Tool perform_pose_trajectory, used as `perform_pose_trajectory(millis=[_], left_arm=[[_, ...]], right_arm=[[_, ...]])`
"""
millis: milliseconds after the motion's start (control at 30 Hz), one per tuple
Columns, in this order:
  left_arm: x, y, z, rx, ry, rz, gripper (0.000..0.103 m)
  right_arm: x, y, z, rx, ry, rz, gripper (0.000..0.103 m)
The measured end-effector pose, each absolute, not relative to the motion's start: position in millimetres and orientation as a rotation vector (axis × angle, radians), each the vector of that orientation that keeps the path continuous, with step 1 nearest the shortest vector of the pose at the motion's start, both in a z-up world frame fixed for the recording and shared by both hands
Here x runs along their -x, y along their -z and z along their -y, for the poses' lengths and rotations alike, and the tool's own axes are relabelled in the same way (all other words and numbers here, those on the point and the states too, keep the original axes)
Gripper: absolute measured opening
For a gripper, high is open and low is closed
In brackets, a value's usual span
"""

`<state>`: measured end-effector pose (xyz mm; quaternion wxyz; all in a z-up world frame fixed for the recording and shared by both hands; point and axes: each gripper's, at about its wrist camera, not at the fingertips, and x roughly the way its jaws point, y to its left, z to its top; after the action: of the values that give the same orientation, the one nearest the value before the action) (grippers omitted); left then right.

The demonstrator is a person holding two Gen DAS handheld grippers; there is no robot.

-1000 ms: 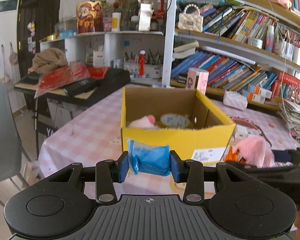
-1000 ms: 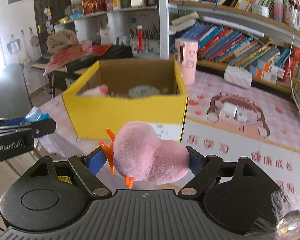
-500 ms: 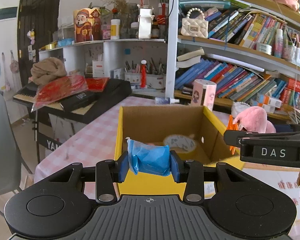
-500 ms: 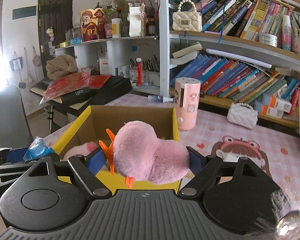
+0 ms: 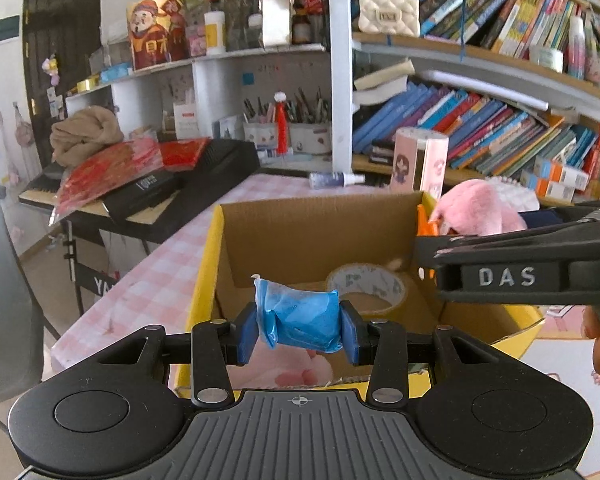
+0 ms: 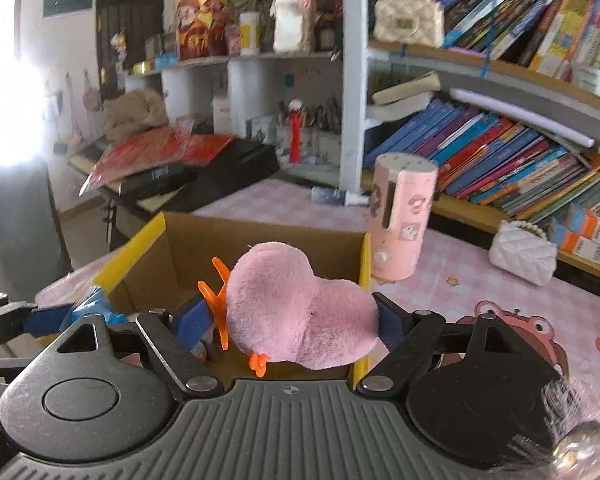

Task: Organize objects
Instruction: 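Open the left tool to drop the blue bag into the box while the right tool lowers the chick inside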

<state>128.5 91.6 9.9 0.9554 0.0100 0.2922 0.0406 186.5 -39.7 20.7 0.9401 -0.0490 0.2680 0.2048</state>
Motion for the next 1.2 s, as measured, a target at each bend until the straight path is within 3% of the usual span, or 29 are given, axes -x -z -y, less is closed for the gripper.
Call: perform_pose_trajectory(millis=[767, 1200], left_arm=[[-173.2, 21.6, -64.4, -0.146, -0.083, -0.687, 0.041], [-171.5, 18.8, -66.6, -0.134, -0.093, -0.682, 0.054]], right_arm=[[-248.9, 19.3, 13.3, 0.296, -0.576, -0.713, 0.082], [-257.8, 21.6, 7.4, 0.291, -0.635, -0.767, 0.085]])
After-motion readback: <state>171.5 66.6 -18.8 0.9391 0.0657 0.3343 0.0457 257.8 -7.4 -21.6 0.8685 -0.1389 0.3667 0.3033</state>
